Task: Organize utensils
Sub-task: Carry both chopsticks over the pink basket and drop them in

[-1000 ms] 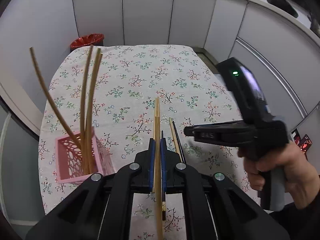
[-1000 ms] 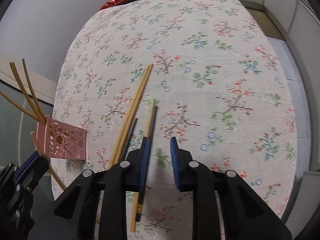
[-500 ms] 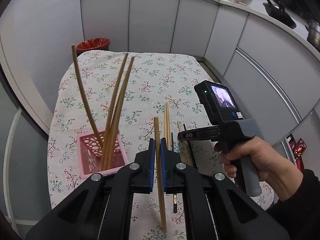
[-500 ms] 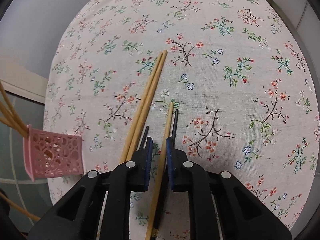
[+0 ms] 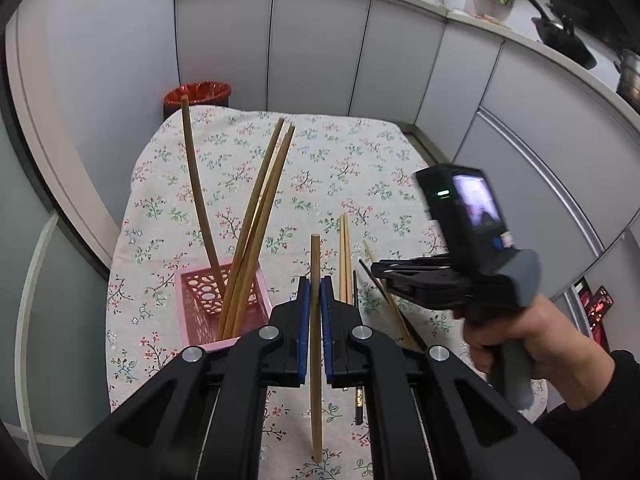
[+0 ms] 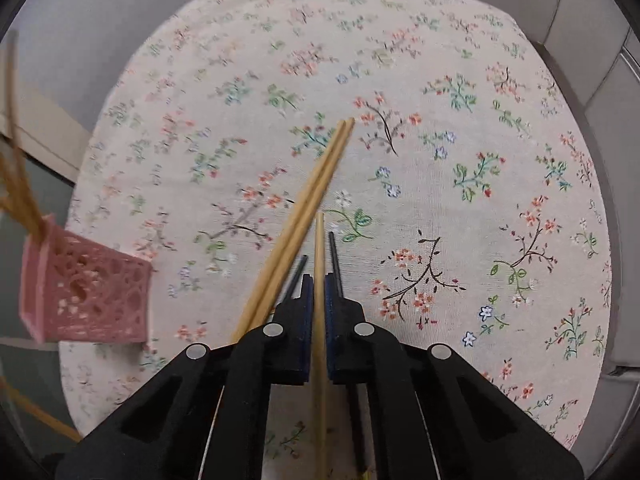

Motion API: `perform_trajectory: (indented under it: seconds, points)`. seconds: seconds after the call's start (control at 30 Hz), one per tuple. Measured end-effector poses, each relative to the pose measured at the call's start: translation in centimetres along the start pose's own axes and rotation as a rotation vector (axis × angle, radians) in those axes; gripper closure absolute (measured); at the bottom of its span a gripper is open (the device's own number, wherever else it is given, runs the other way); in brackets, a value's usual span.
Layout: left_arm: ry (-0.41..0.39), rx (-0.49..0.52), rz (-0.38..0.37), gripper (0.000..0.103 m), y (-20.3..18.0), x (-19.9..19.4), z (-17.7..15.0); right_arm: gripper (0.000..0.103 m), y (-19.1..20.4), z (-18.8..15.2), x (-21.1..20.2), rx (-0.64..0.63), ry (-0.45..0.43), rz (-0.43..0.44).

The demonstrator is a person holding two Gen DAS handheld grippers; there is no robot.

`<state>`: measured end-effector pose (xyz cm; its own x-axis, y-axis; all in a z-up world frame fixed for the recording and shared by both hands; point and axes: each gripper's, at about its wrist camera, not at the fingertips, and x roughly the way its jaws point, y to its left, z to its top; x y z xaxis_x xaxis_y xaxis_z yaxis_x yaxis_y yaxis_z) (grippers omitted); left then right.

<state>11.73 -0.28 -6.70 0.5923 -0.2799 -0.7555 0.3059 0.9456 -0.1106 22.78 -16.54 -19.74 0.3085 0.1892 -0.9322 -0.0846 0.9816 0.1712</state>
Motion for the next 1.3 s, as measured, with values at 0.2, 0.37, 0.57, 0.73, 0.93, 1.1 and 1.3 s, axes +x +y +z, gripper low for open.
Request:
perform_trajectory:
  seconds: [0.2, 0.37, 0.57, 0.73, 0.93, 1.1, 1.3]
  points:
    - [-0.048, 0.015, -0.006, 0.098, -0.6, -1.7, -0.1, 0.099, 0.3, -2.1, -6.6, -0.029, -0.137, 0.068]
    - [-0.103, 0.024, -0.004, 0.098, -1.2, -3.7, -0.3, 0.099, 0.3, -4.3, -11.7, -0.057, -0.244, 0.090]
    - [-0.182, 0.038, -0.002, 0.098, -2.2, -6.3, -0.2, 0.099, 0.7, -5.8, -16.8, -0.082, -0.372, 0.118]
    - [-0.269, 0.033, 0.010, 0.098, -2.2, -9.0, 0.4, 0.099, 1.0, -6.8, -21.2, -0.104, -0.498, 0.133]
    - [-0.361, 0.019, 0.033, 0.098, -1.5, -11.8, 1.2, 0.099, 1.7, -7.2, -25.0, -0.127, -0.601, 0.171]
    - [-0.424, 0.003, 0.096, 0.098, -0.7, -13.0, 1.8, 0.099, 2.5, -7.1, -26.4, -0.134, -0.646, 0.205]
    - [-0.463, -0.021, 0.167, 0.098, 0.5, -13.1, 2.6, 0.099, 3.8, -6.4, -26.9, -0.132, -0.677, 0.248]
